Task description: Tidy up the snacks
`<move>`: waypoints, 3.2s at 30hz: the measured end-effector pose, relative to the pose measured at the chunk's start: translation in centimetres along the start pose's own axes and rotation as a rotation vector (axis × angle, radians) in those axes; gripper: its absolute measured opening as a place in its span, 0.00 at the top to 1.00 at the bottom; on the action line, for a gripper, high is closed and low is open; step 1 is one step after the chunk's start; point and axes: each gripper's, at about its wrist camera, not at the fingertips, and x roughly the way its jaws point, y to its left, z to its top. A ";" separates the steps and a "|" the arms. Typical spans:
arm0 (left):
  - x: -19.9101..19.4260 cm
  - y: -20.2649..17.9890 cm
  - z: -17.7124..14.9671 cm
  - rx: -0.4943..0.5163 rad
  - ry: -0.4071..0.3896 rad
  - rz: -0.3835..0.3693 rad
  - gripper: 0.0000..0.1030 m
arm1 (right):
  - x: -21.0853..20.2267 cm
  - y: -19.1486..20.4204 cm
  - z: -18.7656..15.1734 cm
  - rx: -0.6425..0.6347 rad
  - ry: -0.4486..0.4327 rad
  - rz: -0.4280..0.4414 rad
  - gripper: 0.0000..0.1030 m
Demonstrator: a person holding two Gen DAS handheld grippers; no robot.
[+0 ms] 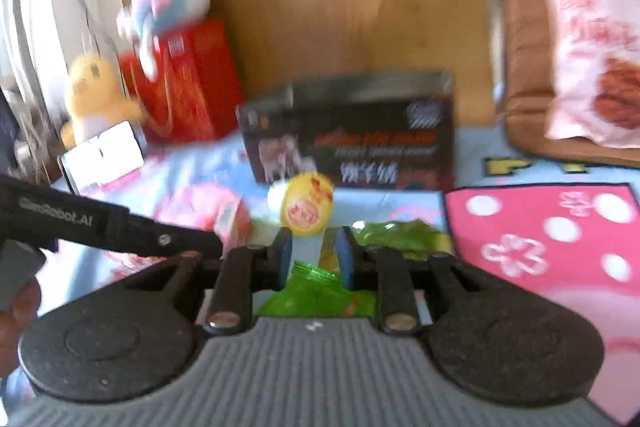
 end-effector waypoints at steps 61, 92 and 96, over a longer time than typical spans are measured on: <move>1.4 -8.4 3.9 0.237 -0.093 0.018 0.44 | -3.8 1.0 -0.3 -0.208 -0.074 -0.101 0.71; -4.8 5.5 -1.8 -0.031 -0.101 0.012 0.28 | 1.7 5.9 -1.2 -0.175 0.154 0.234 0.45; -7.0 7.1 -3.9 -0.104 -0.104 -0.046 0.28 | 2.0 7.6 -2.8 -0.236 0.223 0.263 0.20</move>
